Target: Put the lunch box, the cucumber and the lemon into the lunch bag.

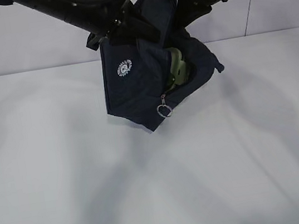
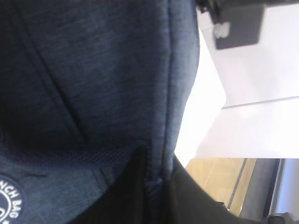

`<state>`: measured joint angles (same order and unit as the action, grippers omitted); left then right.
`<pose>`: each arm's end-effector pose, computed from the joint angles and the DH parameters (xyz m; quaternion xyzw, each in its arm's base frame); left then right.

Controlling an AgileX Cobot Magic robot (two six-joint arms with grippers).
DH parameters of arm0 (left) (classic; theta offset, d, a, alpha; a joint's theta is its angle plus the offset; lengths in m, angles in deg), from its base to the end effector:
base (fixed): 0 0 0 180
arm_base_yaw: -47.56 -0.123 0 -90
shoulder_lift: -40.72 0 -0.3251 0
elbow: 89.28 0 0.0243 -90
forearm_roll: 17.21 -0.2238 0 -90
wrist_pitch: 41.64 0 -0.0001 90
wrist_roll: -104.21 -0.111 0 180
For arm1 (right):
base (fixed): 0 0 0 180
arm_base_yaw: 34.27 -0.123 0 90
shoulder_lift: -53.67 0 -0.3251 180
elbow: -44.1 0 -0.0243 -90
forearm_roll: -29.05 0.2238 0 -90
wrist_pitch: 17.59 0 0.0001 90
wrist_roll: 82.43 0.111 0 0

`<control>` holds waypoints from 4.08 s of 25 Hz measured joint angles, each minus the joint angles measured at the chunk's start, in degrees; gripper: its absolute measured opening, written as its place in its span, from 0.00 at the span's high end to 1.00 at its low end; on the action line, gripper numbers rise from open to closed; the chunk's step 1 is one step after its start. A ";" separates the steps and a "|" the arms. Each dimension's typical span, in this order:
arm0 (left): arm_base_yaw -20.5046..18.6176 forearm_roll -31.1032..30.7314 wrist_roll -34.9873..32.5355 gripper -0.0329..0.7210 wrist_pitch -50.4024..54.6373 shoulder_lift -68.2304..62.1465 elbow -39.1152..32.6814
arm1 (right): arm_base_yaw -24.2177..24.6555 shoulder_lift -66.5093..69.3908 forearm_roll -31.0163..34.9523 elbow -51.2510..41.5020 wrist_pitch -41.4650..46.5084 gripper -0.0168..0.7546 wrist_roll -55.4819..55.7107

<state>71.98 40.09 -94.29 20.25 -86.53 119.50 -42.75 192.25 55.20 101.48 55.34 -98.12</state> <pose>0.3898 -0.2675 0.3128 0.1763 0.8598 -0.4624 0.1260 0.4955 0.1212 0.3071 -0.1828 0.9317 0.2115 0.2318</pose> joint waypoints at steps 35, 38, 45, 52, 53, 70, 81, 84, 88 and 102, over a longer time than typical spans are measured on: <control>-2.73 4.43 -4.66 0.83 2.55 -8.33 0.00 | -0.18 0.00 0.89 -3.06 -0.85 0.91 -1.18; -3.87 4.53 -4.66 0.76 3.35 -8.09 0.00 | -0.18 0.00 1.51 -3.06 -1.22 0.85 -1.27; -7.23 4.64 -4.66 0.63 5.39 -7.94 0.00 | -0.18 0.00 3.54 -3.06 -1.26 0.71 -1.30; -9.50 4.64 -4.66 0.62 6.12 -7.94 0.00 | -0.18 0.00 8.31 -3.06 -1.26 0.60 -2.96; -9.70 4.64 -4.66 0.62 6.25 -7.94 0.00 | -0.18 0.00 8.71 -3.06 -1.26 0.60 -3.06; -12.95 2.85 -4.66 0.51 6.59 -7.00 0.00 | -0.32 0.00 9.66 2.52 -1.26 0.60 -3.53; -16.29 -9.80 -4.42 0.50 4.28 2.06 0.00 | -0.32 -1.10 16.12 2.52 -1.65 0.60 -3.90; -16.29 -13.03 -4.09 0.50 1.48 5.49 0.00 | -0.32 -3.34 17.28 2.52 -4.14 0.60 -4.24; -16.29 -17.46 -3.98 0.50 -2.06 9.98 0.00 | -0.32 -7.98 17.28 2.52 -8.81 0.60 -5.33; -16.29 -23.23 -3.86 0.51 -4.92 27.47 0.00 | -0.32 -27.26 16.00 2.66 -16.26 0.60 -13.65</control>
<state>55.69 16.87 -98.15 15.33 -59.06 119.50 -43.06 164.99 71.20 104.14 39.09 -111.76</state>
